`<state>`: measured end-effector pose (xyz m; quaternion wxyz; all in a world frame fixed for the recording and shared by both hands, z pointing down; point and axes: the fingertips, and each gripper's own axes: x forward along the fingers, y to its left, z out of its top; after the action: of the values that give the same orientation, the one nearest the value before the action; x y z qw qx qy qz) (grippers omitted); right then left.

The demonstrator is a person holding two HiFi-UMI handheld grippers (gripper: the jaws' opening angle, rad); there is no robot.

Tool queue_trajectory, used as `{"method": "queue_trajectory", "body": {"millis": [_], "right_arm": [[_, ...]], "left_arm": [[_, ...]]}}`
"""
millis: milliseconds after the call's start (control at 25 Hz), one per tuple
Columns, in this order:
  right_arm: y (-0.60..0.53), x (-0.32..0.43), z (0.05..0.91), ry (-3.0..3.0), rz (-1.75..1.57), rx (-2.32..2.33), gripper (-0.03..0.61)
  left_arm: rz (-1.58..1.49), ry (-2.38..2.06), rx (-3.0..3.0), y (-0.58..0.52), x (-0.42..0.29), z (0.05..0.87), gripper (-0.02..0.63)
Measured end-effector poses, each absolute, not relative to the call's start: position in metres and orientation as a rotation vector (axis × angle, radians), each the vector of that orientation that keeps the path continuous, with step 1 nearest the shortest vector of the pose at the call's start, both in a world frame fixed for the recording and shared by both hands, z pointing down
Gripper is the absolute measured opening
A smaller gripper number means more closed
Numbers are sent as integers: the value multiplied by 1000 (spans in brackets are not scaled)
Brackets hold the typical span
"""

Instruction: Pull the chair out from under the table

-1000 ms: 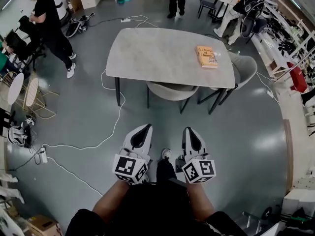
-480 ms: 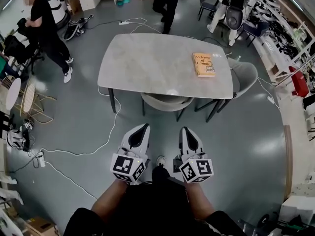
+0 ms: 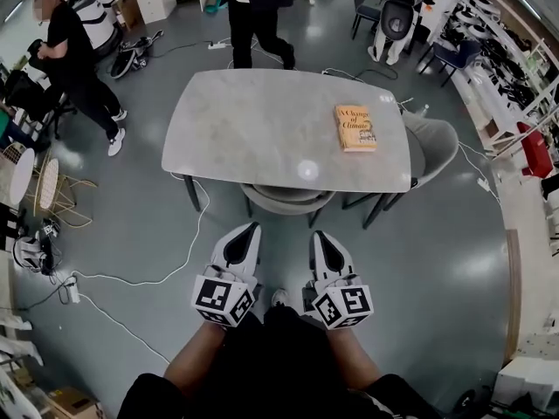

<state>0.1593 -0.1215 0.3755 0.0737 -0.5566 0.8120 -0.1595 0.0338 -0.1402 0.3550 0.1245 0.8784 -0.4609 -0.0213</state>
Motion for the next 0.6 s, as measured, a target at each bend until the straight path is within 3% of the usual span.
{"method": "queue_trajectory", "body": {"millis": [600], "right_arm": [[-187,166,397,2471,-547,-1692,15]], "left_arm": [[-48,-1364,2498,-208,37,372,6]]}}
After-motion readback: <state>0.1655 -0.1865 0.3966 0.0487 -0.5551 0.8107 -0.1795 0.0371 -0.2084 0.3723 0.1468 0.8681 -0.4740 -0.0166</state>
